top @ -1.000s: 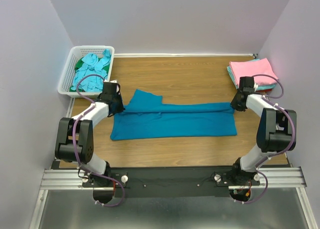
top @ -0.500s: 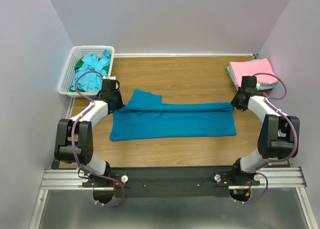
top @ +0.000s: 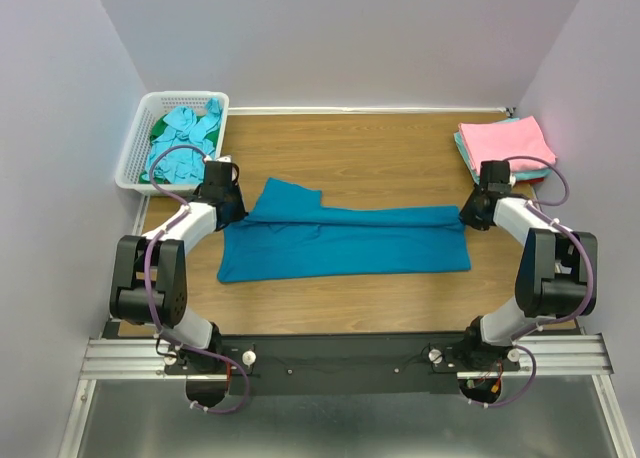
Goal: Fold and stack the t-shirts
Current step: Fold the tshirt
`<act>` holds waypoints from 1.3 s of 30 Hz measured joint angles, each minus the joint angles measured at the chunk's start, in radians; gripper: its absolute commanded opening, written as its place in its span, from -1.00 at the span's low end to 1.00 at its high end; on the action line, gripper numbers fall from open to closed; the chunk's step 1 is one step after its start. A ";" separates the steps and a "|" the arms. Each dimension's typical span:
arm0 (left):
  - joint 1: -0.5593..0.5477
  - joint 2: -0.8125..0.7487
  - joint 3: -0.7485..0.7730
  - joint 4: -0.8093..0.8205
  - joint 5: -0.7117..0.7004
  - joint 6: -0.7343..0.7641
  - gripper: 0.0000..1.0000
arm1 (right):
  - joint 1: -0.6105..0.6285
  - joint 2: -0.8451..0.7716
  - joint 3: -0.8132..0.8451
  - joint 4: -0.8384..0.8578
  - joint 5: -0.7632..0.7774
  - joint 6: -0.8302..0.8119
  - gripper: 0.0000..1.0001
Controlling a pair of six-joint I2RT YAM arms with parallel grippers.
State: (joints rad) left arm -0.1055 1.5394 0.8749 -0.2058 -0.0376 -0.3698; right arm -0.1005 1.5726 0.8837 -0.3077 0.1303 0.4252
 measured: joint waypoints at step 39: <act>0.002 -0.071 -0.111 -0.053 0.008 -0.006 -0.47 | 0.422 0.200 0.299 0.113 -0.462 0.073 -0.01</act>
State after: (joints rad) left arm -0.1040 1.4689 0.7643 -0.2584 -0.0299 -0.3763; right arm 0.3218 1.7725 1.1824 -0.1947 -0.3321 0.4984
